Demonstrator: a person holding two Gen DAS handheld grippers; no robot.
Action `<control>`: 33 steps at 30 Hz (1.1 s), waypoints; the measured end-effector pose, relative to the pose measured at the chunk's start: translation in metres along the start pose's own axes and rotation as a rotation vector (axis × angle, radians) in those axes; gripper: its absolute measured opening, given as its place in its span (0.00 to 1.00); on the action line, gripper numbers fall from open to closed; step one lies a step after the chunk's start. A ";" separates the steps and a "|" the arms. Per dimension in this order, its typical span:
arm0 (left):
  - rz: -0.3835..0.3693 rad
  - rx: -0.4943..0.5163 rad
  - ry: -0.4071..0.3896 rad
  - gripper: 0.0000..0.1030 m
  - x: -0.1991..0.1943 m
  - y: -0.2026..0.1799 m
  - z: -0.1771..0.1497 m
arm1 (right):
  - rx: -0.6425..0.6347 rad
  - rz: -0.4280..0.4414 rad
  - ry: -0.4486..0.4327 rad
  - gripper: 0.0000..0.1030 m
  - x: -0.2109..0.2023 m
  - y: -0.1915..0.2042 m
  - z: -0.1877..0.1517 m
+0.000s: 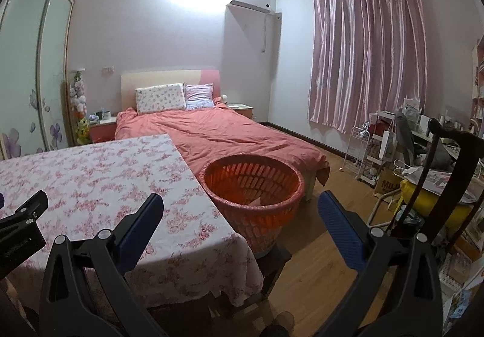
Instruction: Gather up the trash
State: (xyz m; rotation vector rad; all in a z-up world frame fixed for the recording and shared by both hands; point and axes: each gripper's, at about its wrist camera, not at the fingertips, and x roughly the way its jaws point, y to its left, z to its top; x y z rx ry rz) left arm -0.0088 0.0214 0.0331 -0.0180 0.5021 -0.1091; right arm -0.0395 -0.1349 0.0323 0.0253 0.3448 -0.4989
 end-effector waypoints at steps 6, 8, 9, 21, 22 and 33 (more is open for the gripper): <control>-0.002 -0.009 0.024 0.96 0.005 -0.002 -0.006 | -0.002 0.003 0.049 0.98 0.007 0.001 -0.005; -0.003 -0.012 0.034 0.96 0.008 -0.002 -0.007 | 0.003 0.006 0.072 0.98 0.011 0.000 -0.006; -0.003 -0.012 0.039 0.96 0.009 -0.003 -0.008 | 0.006 0.010 0.079 0.98 0.012 -0.001 -0.007; 0.008 -0.008 0.081 0.96 0.024 -0.011 -0.014 | 0.007 -0.027 0.173 0.98 0.033 -0.009 -0.015; 0.011 -0.005 0.081 0.96 0.025 -0.012 -0.014 | 0.004 -0.030 0.176 0.98 0.035 -0.009 -0.015; 0.024 0.026 0.086 0.96 0.033 -0.022 -0.018 | -0.029 -0.084 0.203 0.98 0.045 -0.008 -0.017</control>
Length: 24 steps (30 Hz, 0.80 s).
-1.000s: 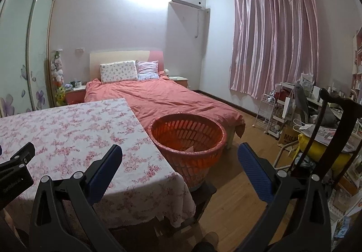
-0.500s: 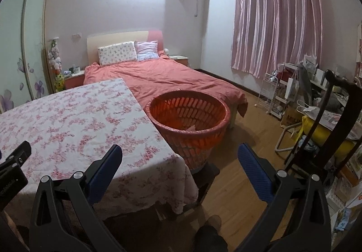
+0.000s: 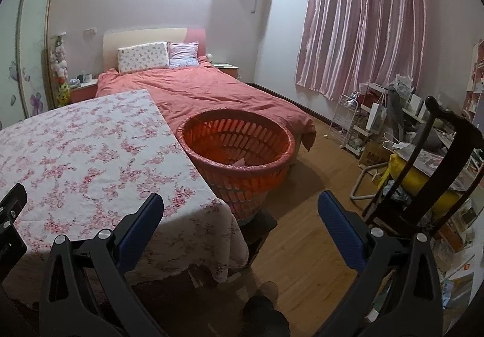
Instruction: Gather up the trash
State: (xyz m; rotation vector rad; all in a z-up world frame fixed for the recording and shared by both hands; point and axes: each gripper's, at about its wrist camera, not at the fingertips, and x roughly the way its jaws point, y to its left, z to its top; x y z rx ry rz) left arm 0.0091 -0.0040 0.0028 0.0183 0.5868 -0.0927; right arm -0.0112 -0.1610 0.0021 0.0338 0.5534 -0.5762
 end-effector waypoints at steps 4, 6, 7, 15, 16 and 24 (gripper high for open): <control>-0.004 0.005 -0.002 0.96 0.001 -0.003 0.000 | 0.001 -0.008 0.001 0.98 0.001 -0.002 0.001; -0.002 0.006 -0.003 0.96 0.002 -0.004 0.000 | 0.005 -0.015 0.001 0.98 0.002 -0.004 0.002; -0.002 0.006 -0.003 0.96 0.002 -0.005 0.000 | 0.007 -0.016 0.001 0.98 0.002 -0.004 0.002; -0.002 0.012 -0.004 0.96 0.003 -0.009 0.001 | 0.014 -0.025 0.002 0.98 0.005 -0.008 0.005; -0.002 0.014 -0.005 0.96 0.003 -0.010 0.001 | 0.014 -0.025 0.002 0.98 0.005 -0.008 0.006; -0.034 0.024 -0.009 0.96 0.001 -0.018 0.001 | 0.022 -0.015 0.003 0.98 0.005 -0.009 0.004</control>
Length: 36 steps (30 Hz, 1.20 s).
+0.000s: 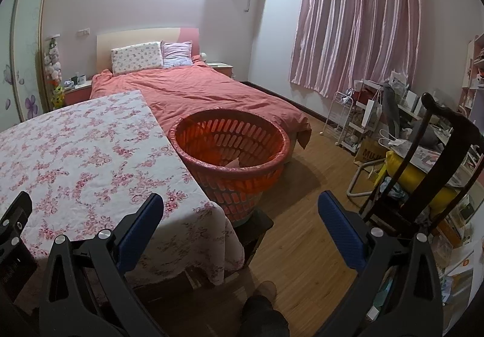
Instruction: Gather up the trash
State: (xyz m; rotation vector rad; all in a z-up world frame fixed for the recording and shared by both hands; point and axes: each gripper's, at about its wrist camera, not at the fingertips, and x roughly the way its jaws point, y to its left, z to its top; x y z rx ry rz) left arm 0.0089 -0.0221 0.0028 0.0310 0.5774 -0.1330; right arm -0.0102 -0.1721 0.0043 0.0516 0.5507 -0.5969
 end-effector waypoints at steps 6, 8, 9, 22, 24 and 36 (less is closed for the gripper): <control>-0.018 0.004 -0.012 0.96 -0.004 -0.003 0.000 | 0.004 0.002 -0.001 0.98 0.000 -0.001 0.000; -0.024 0.006 -0.014 0.96 -0.005 -0.004 0.000 | 0.005 0.002 -0.002 0.98 0.000 -0.001 0.000; -0.027 0.007 -0.015 0.96 -0.005 -0.005 0.001 | 0.006 0.002 -0.004 0.98 0.000 -0.001 0.000; -0.029 0.009 -0.021 0.96 -0.009 -0.007 0.000 | 0.016 0.003 -0.009 0.98 -0.002 -0.003 0.001; -0.029 0.008 -0.021 0.96 -0.009 -0.007 0.000 | 0.015 0.003 -0.006 0.98 -0.002 -0.003 0.001; -0.025 0.000 -0.012 0.96 -0.009 -0.005 -0.001 | 0.022 0.003 -0.005 0.98 -0.002 -0.003 0.001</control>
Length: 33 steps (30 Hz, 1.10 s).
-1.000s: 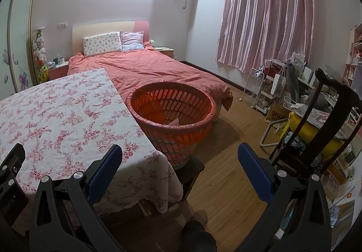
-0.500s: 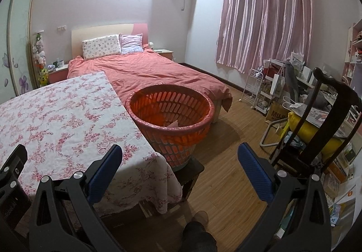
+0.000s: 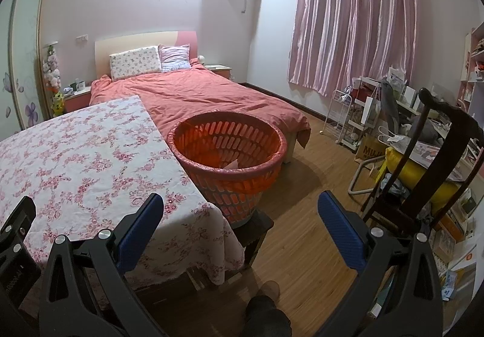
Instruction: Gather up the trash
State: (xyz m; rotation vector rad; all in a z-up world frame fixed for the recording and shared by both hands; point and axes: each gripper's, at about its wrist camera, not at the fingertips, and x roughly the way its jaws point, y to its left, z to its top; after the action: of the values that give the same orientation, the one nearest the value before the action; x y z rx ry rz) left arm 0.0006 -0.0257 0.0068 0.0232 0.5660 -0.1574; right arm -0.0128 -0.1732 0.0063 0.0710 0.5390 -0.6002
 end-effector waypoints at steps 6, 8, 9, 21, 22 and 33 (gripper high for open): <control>-0.001 0.000 0.002 0.96 0.000 0.001 0.000 | 0.009 -0.003 -0.001 0.98 0.000 -0.002 0.000; 0.000 0.000 0.002 0.96 0.000 0.001 0.000 | 0.012 -0.005 -0.002 0.98 0.000 -0.003 0.000; 0.000 -0.001 0.002 0.96 0.000 0.001 0.000 | 0.013 -0.005 -0.002 0.98 -0.001 -0.003 0.000; 0.000 -0.002 0.000 0.96 0.000 0.000 0.000 | 0.020 -0.006 -0.007 0.98 -0.002 -0.006 0.001; 0.000 -0.002 -0.001 0.96 -0.001 0.000 0.001 | 0.019 -0.006 -0.008 0.98 -0.002 -0.006 0.001; 0.000 -0.002 -0.002 0.96 -0.001 0.000 0.001 | 0.021 -0.006 -0.007 0.98 -0.002 -0.006 0.001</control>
State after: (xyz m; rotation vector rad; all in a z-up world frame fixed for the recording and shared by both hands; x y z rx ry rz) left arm -0.0001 -0.0258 0.0083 0.0215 0.5639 -0.1570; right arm -0.0174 -0.1768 0.0086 0.0872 0.5261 -0.6121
